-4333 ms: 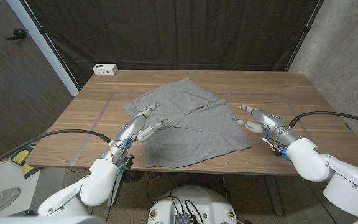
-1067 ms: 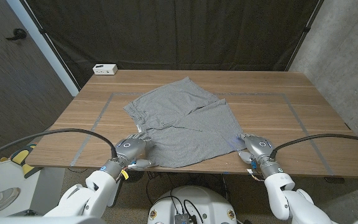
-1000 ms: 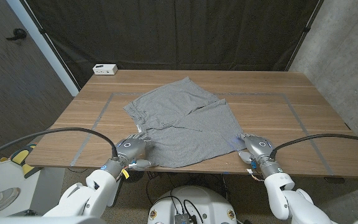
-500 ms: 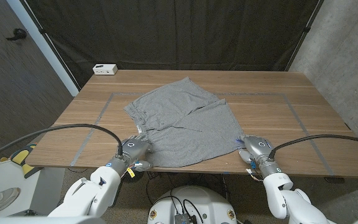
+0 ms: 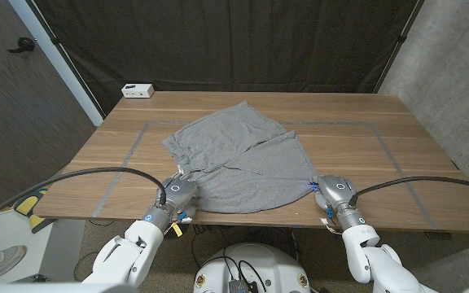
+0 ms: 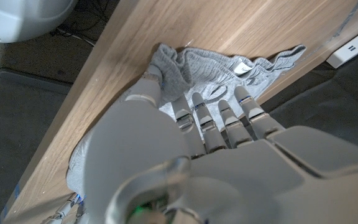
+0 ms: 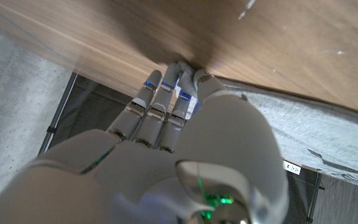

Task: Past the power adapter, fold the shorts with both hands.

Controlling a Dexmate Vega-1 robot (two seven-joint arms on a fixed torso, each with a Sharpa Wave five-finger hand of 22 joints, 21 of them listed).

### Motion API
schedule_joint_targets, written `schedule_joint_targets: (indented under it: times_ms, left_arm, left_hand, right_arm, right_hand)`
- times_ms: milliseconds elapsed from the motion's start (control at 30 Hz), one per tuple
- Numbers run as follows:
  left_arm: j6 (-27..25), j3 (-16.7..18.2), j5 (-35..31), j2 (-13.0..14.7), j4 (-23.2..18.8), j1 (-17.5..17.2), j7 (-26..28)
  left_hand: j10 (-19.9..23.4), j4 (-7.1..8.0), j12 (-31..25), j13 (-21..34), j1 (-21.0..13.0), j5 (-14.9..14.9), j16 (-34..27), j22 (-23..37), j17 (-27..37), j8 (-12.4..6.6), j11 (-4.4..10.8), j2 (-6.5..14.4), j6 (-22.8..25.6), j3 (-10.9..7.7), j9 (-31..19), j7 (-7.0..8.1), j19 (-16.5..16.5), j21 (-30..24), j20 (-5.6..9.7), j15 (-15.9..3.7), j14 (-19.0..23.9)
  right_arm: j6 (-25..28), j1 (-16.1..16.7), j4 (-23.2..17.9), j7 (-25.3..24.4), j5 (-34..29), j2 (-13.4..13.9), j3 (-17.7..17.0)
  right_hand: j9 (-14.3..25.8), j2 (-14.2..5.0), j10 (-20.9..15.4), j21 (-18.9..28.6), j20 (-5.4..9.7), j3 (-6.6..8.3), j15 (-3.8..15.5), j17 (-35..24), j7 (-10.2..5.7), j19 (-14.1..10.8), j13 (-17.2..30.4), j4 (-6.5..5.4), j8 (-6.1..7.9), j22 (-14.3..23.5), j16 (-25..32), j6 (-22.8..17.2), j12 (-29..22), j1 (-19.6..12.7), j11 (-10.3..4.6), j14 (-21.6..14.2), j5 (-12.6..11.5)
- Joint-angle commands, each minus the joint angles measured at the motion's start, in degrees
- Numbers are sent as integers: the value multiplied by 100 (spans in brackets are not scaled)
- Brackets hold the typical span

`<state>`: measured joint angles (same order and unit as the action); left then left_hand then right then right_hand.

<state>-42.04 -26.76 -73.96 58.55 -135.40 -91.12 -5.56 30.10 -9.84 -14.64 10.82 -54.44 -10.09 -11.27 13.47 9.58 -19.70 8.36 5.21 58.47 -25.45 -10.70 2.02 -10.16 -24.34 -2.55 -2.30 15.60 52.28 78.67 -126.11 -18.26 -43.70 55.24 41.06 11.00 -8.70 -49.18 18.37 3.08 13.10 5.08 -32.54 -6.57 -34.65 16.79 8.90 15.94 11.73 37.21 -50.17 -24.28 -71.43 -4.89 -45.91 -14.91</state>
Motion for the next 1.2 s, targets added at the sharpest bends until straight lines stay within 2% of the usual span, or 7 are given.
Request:
schedule_joint_targets:
  times_ms: [33, 133, 367, 533, 733, 1000, 1200]
  left_arm:
    - [-47, -153, -545, -357, 466, 70, 354]
    - [3, -102, -477, -367, 452, 54, 390]
    - [194, 201, 140, -350, 284, -102, 873]
    - [344, 404, 544, -305, 188, -199, 1240]
    - [304, 324, 262, -249, 194, -108, 1155]
    - [343, 478, 366, -182, 76, -129, 1124]
    - [437, 706, 688, -150, -70, -261, 1295]
  left_hand:
    - [120, 9, -25, 20, -198, 15, -49, 20, 22, -91, -28, 105, 146, -29, -104, -20, -67, -55, 14, -438, 119]
    - [139, 26, -11, 28, -246, 21, -41, 28, 22, -118, -35, 149, 157, -20, -158, -105, -53, -71, 18, -436, 141]
    - [170, 52, 8, 42, -290, 13, -31, 42, 24, -178, -25, 226, 165, -3, -252, -129, -39, -101, 42, -418, 169]
    - [249, -5, 18, 55, -399, -9, 1, 58, 10, -322, -92, 205, 290, 1, -378, -315, -12, -139, 42, -394, 194]
    - [295, 10, 21, 61, -423, -9, -4, 69, 14, -367, -83, 218, 277, 13, -446, -251, -18, -171, 31, -390, 242]
    - [292, 10, 49, 68, -447, 0, 17, 82, 9, -422, -67, 204, 270, 38, -523, -241, -3, -201, 53, -446, 250]
    - [311, -28, 71, 71, -529, -28, 43, 95, 1, -530, -68, 172, 380, 1, -607, -406, 22, -234, 83, -460, 272]
  right_arm:
    - [-620, 11, 290, -791, -80, -142, -115]
    - [-687, 36, 342, -978, -116, -207, -153]
    - [-893, 179, 403, -1438, -31, -307, -376]
    - [-874, 214, 431, -1553, -100, -347, -433]
    - [-851, 347, 314, -1591, -38, -342, -560]
    - [-1044, 650, 131, -1878, 219, -263, -920]
    - [-1110, 789, 141, -2179, 215, -305, -1075]
  right_hand:
    - [70, -140, -648, 140, 19, -52, 778, -383, 102, -143, 272, -134, 184, 48, 294, -686, -473, -66, -28, -337, 67]
    - [74, -149, -741, 165, 28, -62, 766, -479, 136, -141, 329, -164, 197, 58, 367, -777, -564, -57, 73, -442, 96]
    - [83, -157, -796, 190, 21, -59, 760, -579, 179, -121, 402, -182, 197, 71, 410, -837, -651, -67, 98, -497, 118]
    - [94, -159, -815, 214, -19, -47, 760, -643, 187, -119, 456, -185, 208, 80, 419, -893, -707, -87, 113, -509, 124]
    - [102, -162, -878, 251, -75, -19, 767, -677, 246, -158, 503, -176, 228, 83, 399, -960, -774, -119, 186, -517, 116]
    - [86, 100, -1069, 360, -267, 75, 674, -647, 472, -280, 645, -16, 291, 61, 246, -1210, -971, -222, 391, -770, 82]
    - [65, 185, -1117, 379, -296, 119, 636, -633, 543, -273, 701, 2, 297, 46, 184, -1314, -1024, -186, 450, -857, 109]
